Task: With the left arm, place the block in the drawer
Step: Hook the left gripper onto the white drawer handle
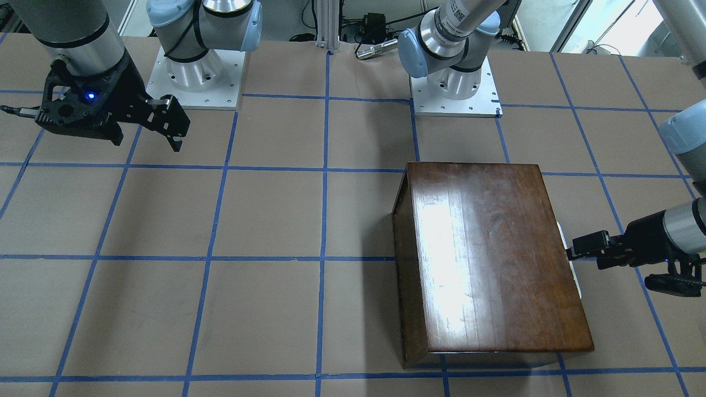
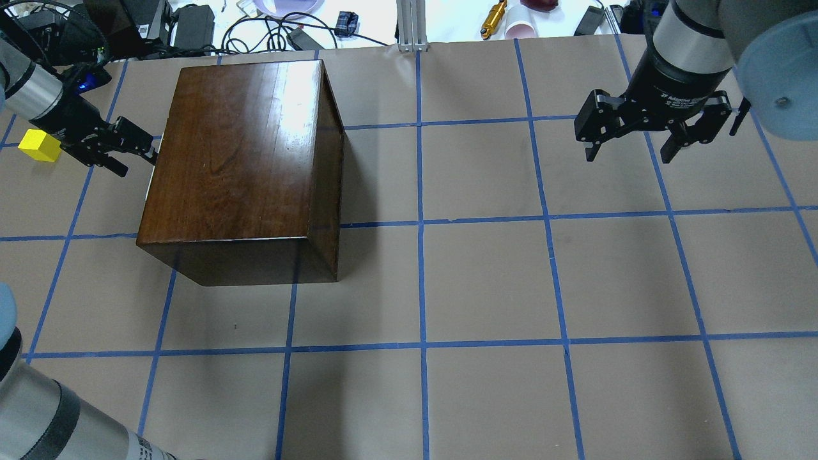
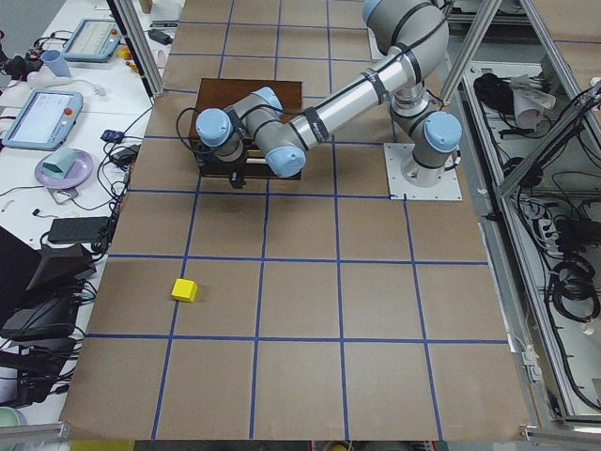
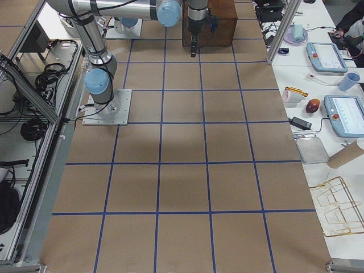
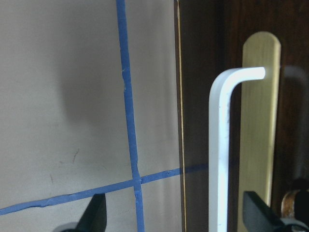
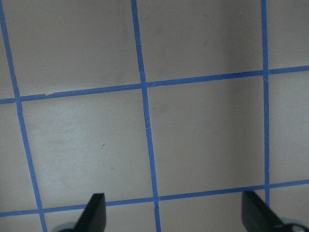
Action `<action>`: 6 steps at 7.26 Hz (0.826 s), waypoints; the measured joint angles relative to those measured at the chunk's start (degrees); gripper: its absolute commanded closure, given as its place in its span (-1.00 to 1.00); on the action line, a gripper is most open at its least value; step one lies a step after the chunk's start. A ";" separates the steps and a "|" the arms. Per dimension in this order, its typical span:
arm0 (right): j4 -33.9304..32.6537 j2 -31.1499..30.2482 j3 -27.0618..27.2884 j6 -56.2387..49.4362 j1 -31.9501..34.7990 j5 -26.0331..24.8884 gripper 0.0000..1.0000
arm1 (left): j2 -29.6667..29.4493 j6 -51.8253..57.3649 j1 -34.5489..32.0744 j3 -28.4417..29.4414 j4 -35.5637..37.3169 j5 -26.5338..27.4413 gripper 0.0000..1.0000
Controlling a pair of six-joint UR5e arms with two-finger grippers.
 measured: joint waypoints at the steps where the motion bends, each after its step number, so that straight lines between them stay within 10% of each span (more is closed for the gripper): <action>1: 0.00 0.00 0.00 0.00 0.00 0.00 -1.00 | -0.37 0.04 0.00 -0.09 0.05 -0.03 -1.00; 6: 0.00 0.00 -0.01 0.00 0.00 0.00 -1.00 | -1.59 0.06 -0.01 0.13 0.74 -0.01 -1.00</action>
